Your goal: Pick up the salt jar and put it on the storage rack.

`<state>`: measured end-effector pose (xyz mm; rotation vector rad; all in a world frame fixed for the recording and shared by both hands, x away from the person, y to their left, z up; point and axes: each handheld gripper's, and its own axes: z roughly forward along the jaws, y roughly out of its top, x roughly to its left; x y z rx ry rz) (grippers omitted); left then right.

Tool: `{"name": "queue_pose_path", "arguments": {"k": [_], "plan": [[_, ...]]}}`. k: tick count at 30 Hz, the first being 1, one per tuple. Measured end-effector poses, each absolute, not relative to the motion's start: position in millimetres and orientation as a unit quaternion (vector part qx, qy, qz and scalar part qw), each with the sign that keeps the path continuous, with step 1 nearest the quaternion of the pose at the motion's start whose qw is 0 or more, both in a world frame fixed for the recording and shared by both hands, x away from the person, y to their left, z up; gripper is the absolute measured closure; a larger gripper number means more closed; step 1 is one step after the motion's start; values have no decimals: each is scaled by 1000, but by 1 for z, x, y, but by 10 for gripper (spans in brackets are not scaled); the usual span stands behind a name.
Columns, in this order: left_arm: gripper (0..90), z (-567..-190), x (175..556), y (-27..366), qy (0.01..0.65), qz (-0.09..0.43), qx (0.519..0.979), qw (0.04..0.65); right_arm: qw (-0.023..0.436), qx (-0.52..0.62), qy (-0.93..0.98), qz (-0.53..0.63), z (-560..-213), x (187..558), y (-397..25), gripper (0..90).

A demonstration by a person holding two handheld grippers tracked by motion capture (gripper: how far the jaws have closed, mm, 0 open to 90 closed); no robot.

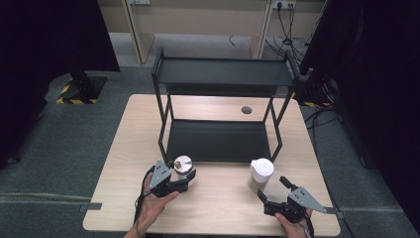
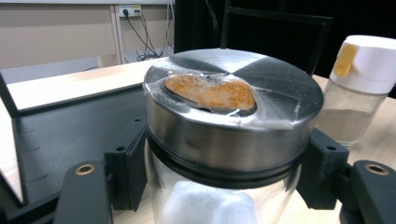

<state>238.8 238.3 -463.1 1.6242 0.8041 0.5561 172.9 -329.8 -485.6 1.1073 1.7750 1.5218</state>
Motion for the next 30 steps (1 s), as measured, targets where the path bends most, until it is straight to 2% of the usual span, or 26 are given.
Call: {"name": "queue_pose_path", "arguments": {"k": [30], "plan": [[306,-376,275,240,294,211,708,606,272,412,658,568,-486,173,-331,5]]}}
